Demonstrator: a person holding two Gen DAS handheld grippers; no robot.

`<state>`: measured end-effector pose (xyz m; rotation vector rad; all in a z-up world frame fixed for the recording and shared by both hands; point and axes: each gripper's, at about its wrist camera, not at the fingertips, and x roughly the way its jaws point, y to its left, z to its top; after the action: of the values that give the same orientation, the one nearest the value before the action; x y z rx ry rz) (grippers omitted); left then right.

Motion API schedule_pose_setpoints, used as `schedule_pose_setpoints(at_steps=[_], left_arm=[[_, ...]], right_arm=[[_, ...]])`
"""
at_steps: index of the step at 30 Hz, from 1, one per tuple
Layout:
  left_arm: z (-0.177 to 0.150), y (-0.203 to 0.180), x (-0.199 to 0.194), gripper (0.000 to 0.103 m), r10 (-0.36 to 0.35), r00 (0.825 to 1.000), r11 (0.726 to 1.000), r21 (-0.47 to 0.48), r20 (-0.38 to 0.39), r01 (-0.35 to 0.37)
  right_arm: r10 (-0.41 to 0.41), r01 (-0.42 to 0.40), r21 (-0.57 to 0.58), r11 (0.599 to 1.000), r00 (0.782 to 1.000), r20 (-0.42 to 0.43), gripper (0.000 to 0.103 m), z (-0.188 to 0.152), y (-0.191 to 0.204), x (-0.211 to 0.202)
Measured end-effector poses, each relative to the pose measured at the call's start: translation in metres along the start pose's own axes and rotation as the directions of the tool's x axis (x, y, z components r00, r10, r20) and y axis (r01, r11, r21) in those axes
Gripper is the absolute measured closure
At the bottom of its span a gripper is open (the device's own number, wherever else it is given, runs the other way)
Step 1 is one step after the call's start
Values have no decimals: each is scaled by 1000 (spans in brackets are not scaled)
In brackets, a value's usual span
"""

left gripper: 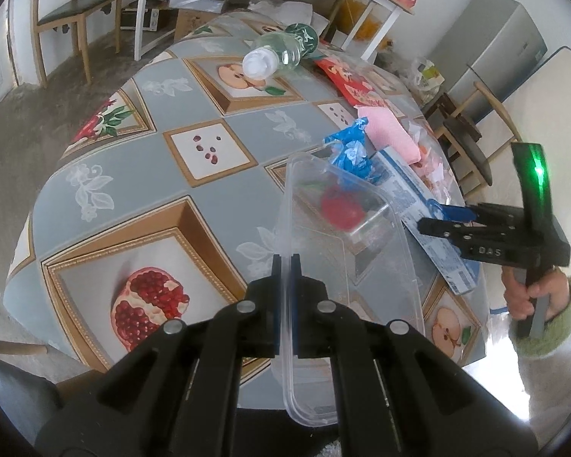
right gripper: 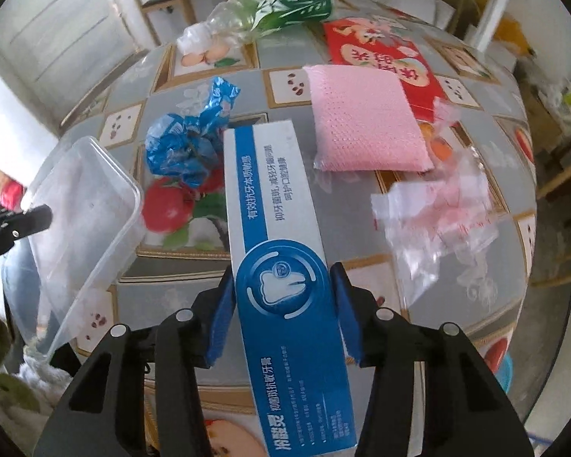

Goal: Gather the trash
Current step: 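Carry the container and toothpaste box to the blue wastebasket and open both grippers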

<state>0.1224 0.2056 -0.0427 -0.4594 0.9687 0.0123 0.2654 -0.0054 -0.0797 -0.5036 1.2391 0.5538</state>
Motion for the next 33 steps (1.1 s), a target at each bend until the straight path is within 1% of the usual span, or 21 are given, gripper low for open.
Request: schedule_pose_setpoints(at_steps=[5,10,13,17,22,26,30,31,33], left_arm=[[0,-1,-6,101,-3,1000,1000,3,18,3],[1,-8,-15,101,-15,999,1000,12,38,15],[2,-14,-21,101,-27,998,1000,17,56,26],[7,-25,-27,101,-70,995,997,23,70,69],[18,-55,-30,101,-99,992,992,93,84,91],[29,-89,-27,101,-138,988,977,172,75,123],[39,-133,-15,101,-195,980,948,263,39,178],[42,-149,-10,101,-213,977,936,291,22,197],[46,-179,2,101,-251,968,911,333,-20,244]], right_arm=[[19,-24,83,996,998,59,56,-7,-8,-29],[50,-70,157,985,990,130,56,-21,-17,-60],[67,-101,200,975,983,173,56,-31,-25,-78],[90,-151,252,956,967,239,56,-44,-36,-101],[89,-191,316,929,947,309,56,-65,-55,-123],[51,-208,406,890,930,365,56,-93,-84,-139],[-25,-216,536,816,913,407,56,-135,-122,-157],[-48,-212,563,799,911,410,56,-145,-129,-161],[-116,-196,640,743,904,412,56,-178,-150,-171]])
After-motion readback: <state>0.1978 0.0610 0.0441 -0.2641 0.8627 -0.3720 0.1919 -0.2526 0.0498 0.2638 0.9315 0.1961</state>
